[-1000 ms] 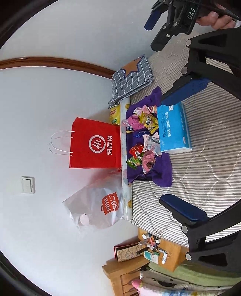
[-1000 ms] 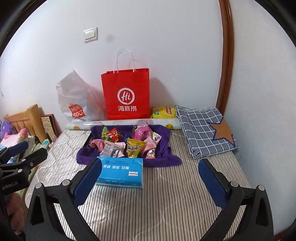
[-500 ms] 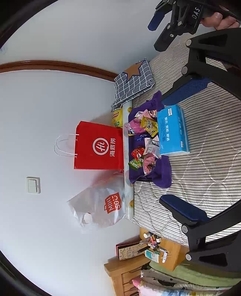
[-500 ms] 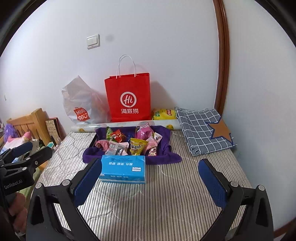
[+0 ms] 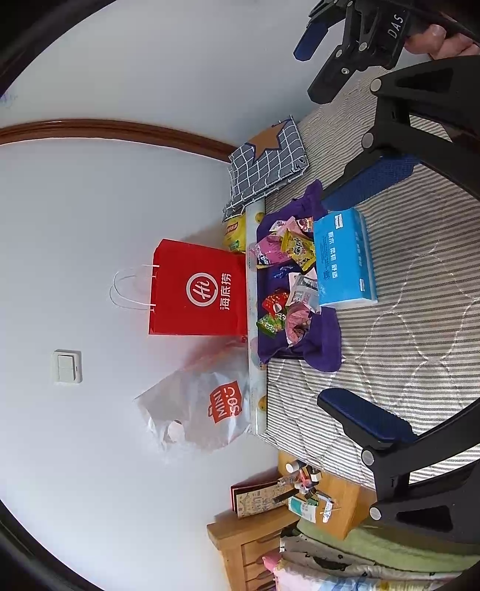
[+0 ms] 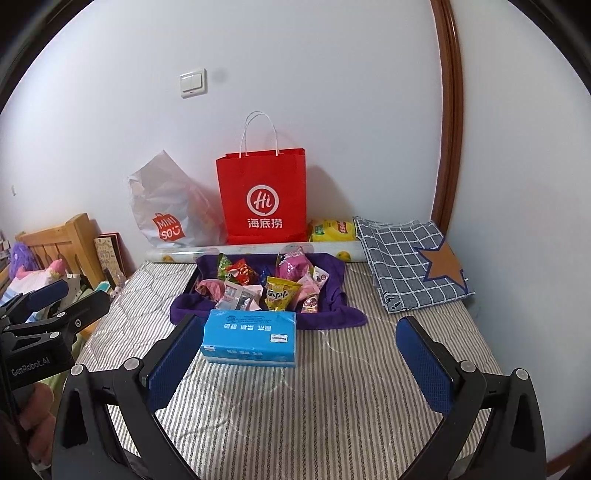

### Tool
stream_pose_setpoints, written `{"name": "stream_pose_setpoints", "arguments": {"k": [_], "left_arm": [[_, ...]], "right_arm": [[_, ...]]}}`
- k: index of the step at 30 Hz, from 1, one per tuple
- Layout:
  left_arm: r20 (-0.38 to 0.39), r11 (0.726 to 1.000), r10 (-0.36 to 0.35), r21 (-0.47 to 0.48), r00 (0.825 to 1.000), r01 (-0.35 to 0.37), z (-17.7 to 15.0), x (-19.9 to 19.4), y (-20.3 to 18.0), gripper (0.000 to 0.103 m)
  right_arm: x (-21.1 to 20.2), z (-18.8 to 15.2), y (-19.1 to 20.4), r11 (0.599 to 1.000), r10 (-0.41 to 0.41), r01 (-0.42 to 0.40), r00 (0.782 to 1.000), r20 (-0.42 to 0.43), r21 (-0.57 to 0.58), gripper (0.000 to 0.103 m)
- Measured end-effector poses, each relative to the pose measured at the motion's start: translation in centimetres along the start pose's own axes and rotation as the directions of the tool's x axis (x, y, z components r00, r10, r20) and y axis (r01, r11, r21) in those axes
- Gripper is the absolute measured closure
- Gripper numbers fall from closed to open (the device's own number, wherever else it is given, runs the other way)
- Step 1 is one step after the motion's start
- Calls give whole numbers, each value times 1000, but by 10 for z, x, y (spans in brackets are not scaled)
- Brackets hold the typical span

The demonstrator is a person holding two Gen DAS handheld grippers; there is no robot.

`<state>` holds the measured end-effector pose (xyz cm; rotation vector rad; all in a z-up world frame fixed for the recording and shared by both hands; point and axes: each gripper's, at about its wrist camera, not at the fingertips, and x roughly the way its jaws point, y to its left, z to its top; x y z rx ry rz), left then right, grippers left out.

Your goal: Organize snacks

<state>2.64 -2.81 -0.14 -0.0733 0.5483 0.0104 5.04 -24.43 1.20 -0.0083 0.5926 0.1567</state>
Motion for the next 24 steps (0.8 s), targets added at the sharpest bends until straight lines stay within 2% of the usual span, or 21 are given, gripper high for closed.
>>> {"name": "stream_pose_setpoints", "arguments": {"k": [24], "left_arm": [[10,1000,6,0,1000,-6,-3,-5,-1,6]], "right_arm": [[-9,1,4,1000,8,-8,1000,18,-2,0]]}}
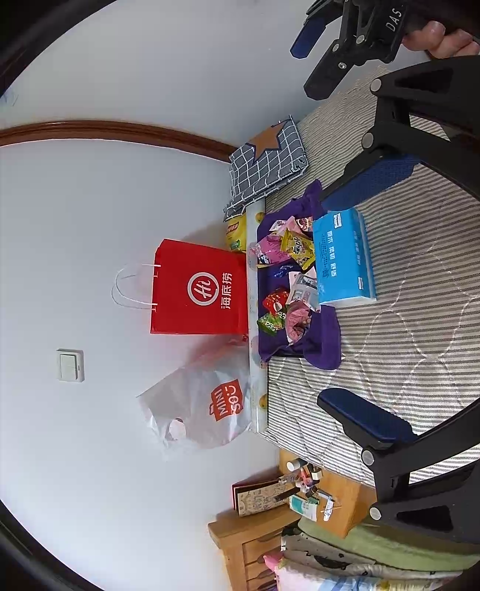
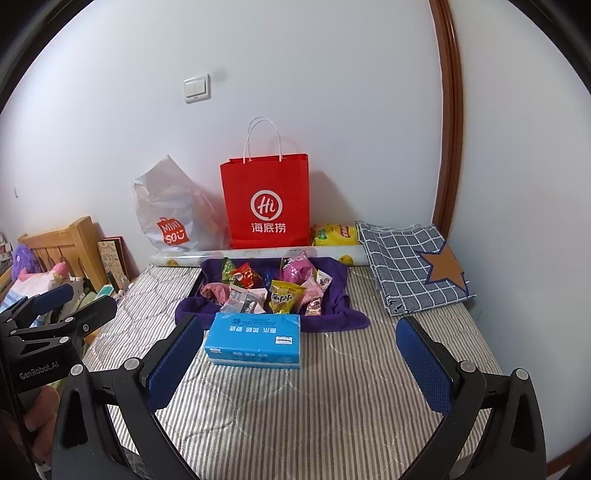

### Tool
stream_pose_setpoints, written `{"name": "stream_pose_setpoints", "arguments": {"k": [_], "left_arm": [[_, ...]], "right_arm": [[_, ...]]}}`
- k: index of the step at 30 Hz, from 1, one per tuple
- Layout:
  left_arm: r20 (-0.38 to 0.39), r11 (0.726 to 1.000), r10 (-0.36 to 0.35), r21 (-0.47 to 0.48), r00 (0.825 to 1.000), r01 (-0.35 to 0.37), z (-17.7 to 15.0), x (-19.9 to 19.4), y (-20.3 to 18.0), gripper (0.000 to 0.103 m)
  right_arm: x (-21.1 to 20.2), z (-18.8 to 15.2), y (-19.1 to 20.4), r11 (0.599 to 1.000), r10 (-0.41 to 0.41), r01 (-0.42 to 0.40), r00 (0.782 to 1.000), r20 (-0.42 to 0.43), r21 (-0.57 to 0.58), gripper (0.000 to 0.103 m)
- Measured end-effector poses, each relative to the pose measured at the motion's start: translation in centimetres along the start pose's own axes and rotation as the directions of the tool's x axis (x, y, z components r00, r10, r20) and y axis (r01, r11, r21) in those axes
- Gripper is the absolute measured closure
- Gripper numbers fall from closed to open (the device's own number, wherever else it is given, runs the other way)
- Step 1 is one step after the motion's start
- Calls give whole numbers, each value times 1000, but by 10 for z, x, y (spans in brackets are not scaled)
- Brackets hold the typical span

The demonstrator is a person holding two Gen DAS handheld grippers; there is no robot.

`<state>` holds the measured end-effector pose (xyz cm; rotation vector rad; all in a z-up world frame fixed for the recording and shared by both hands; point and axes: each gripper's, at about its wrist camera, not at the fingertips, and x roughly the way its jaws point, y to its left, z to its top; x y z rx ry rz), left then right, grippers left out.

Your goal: Organize snacks

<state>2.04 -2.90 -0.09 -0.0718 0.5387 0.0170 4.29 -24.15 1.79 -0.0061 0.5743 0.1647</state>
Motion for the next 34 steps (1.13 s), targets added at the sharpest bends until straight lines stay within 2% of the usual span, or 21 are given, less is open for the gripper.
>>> {"name": "stream_pose_setpoints", "arguments": {"k": [34], "left_arm": [[14,1000,-5,6,1000,5,1,-7,-4,6]], "right_arm": [[-7,-7,-4,1000,7,-7,1000,8,13,0]]}}
